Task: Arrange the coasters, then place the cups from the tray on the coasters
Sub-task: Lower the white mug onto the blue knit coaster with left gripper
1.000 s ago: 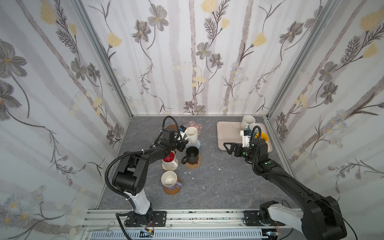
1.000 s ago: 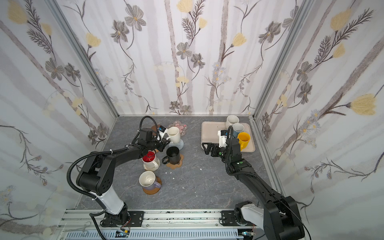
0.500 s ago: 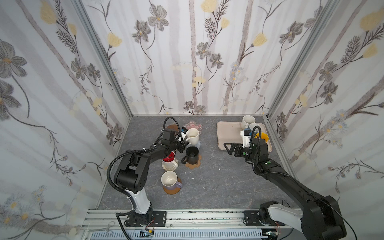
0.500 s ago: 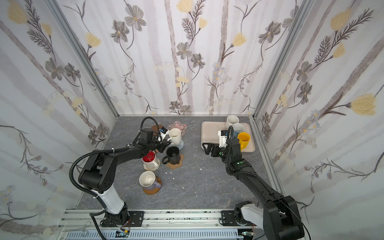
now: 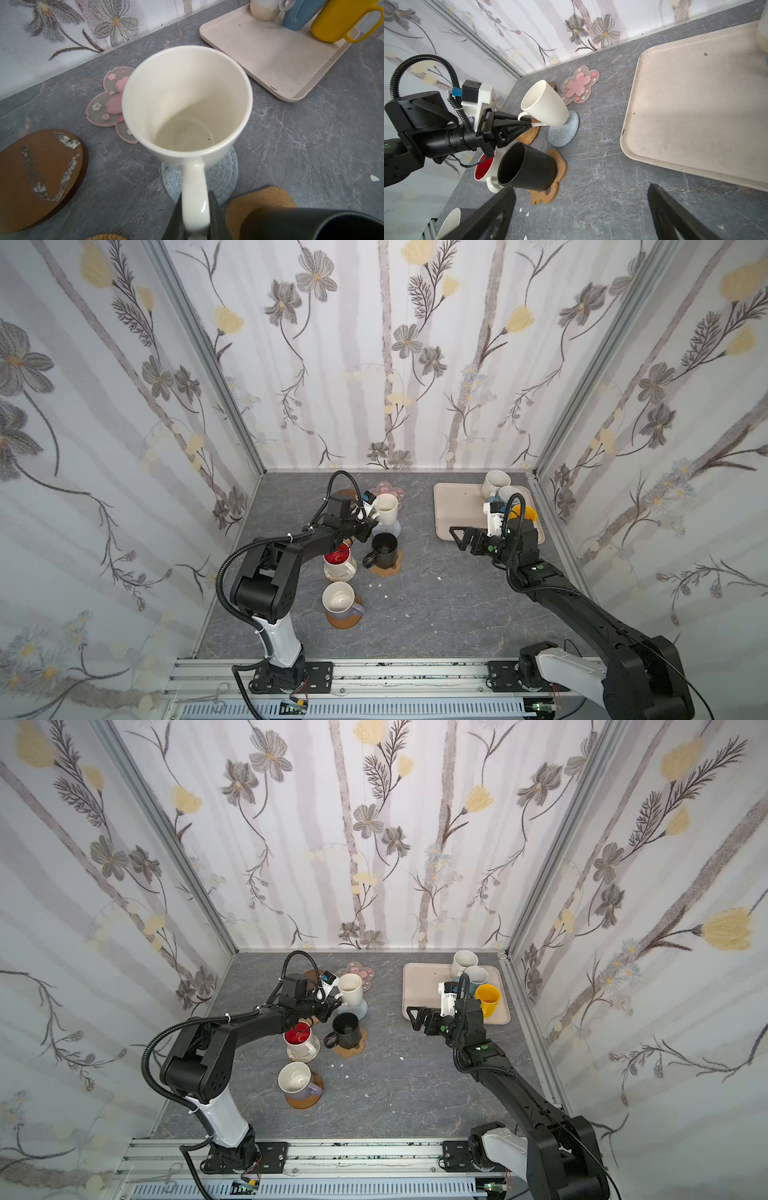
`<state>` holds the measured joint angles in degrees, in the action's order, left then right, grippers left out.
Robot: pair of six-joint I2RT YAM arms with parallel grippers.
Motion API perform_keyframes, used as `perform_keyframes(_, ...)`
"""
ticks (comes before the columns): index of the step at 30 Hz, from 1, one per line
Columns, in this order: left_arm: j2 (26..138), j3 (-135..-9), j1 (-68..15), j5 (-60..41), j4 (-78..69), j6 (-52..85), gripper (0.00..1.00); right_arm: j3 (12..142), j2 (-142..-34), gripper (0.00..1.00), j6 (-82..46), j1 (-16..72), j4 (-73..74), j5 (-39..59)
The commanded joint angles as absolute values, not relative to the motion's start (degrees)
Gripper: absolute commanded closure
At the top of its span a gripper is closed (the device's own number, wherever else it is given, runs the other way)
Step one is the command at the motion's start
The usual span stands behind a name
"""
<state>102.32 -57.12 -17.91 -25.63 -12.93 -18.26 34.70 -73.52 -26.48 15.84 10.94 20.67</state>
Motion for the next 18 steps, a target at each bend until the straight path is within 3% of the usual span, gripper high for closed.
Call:
perform_keyframes(1,102.30,-58.16,-18.02,-25.94,-12.77,-20.03,0.85,34.37,-72.96,0.00,-26.17,15.69,14.13,21.18)
perform_keyframes(8,101.82,-57.84,-17.96,-26.25,-10.86,-19.19,0.82,33.75,-72.40,0.00,-26.44,15.62,15.06,21.58)
perform_keyframes(18,102.39,-58.54,-18.15,-25.14,-9.85,-18.29,0.68,32.94,-70.76,0.00,-26.60,15.42,15.45,21.80)
